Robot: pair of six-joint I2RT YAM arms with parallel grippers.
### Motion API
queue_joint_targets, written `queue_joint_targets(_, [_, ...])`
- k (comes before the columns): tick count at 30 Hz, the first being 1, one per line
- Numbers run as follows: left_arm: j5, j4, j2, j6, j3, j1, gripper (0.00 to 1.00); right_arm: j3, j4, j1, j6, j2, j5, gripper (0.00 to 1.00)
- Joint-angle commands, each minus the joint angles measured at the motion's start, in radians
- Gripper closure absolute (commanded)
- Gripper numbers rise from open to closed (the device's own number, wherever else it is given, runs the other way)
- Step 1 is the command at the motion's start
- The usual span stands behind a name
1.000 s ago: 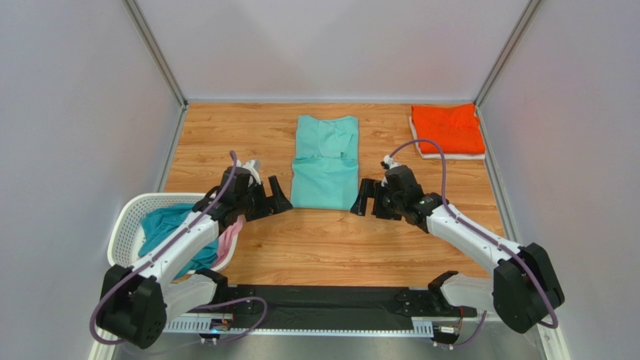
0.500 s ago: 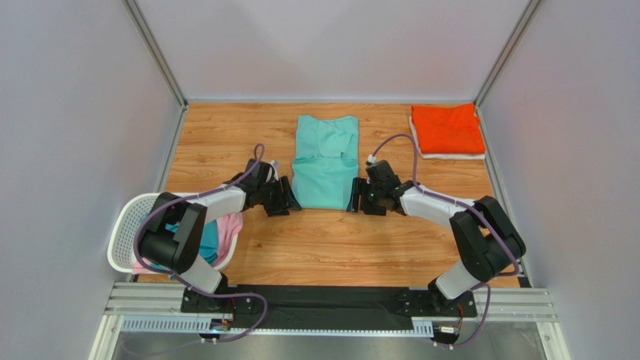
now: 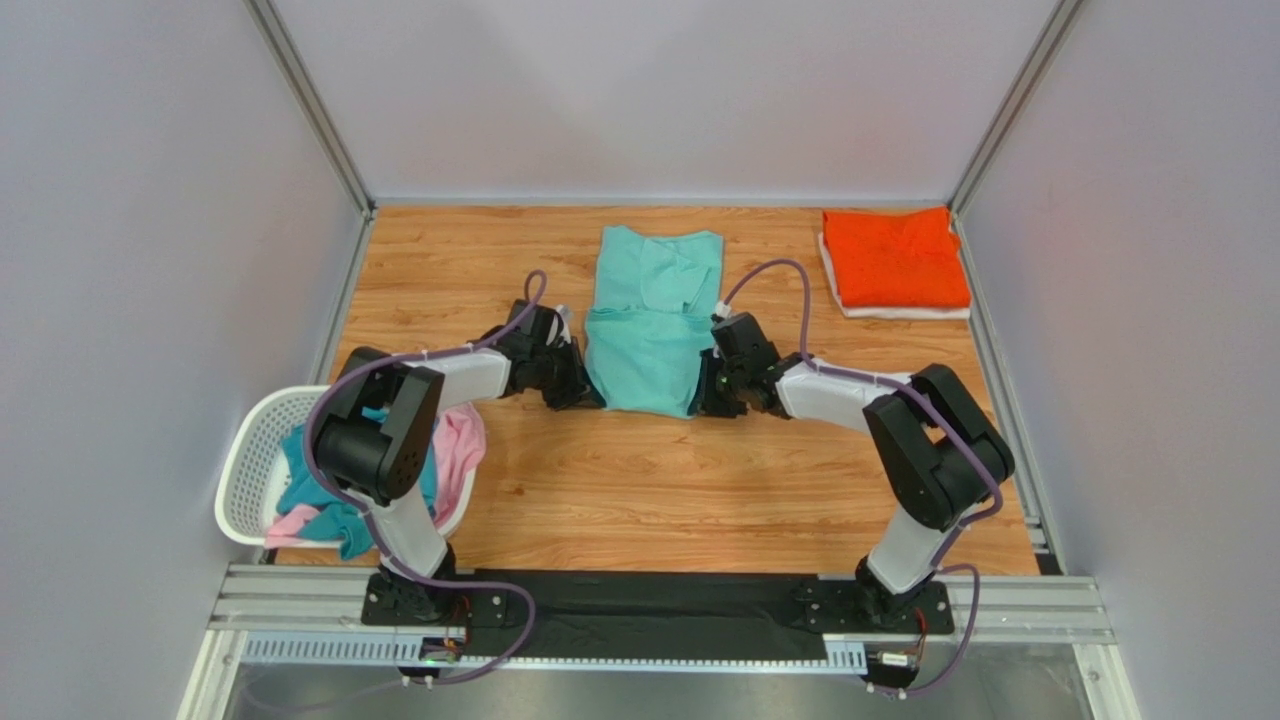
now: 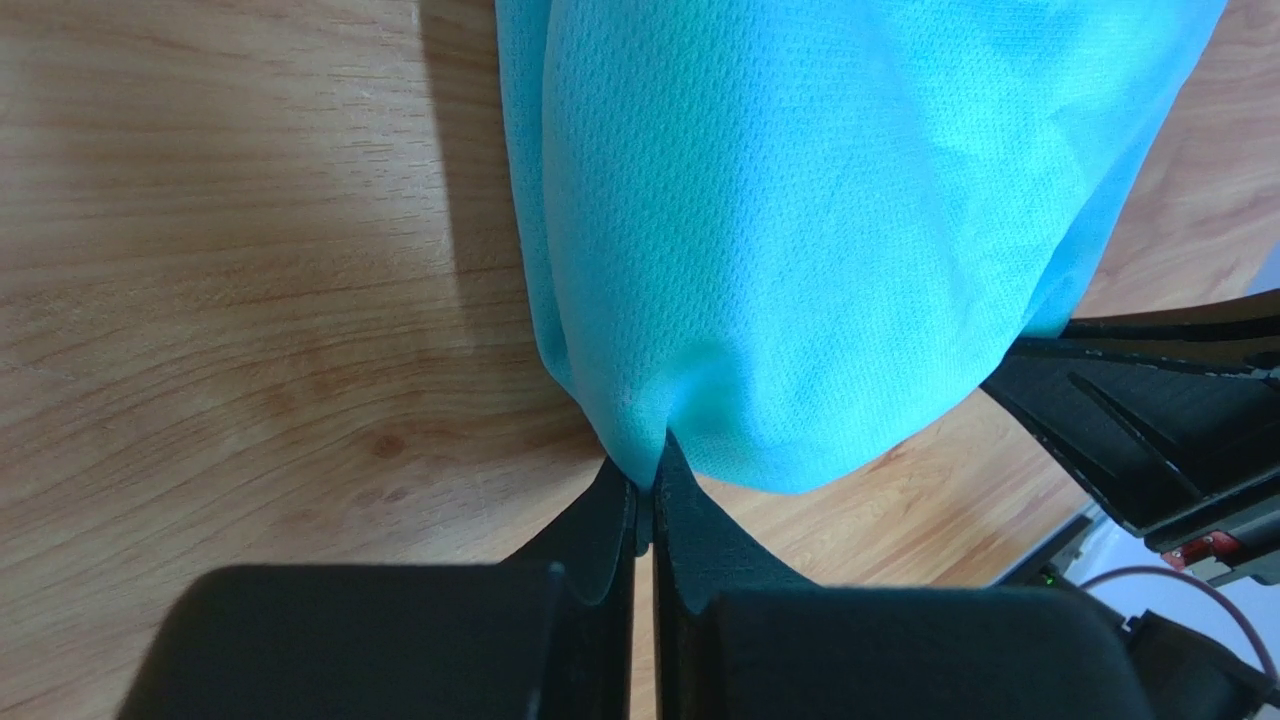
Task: Fold and stack the t-shirts
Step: Fold the tshirt
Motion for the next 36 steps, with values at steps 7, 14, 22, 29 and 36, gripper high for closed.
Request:
queue_joint_targets(7, [-0.062, 0.003, -0.113, 0.023, -0.118, -0.017, 1.00, -0.022, -0.007, 0.049, -0.004, -0.006, -0.012, 1.00])
queue_joint_targets(14, [-0.102, -0.010, -0.301, -0.010, -0.259, -0.067, 1.00, -0.088, -0.055, 0.148, 0.013, -0.139, 0.017, 1.00])
queue_joint_targets(22, [-0.246, -0.183, -0.672, -0.089, -0.419, -0.177, 1.00, -0.214, -0.131, 0.289, 0.108, -0.339, 0.095, 1.00])
queue_joint_targets(29, [-0.295, -0.415, -1.084, -0.194, -0.525, -0.275, 1.00, -0.263, -0.295, 0.457, 0.223, -0.540, 0.155, 1.00])
queue_joint_targets(36, [-0.246, -0.500, -1.312, -0.270, -0.533, -0.350, 1.00, -0.242, -0.395, 0.589, 0.317, -0.670, 0.192, 1.00])
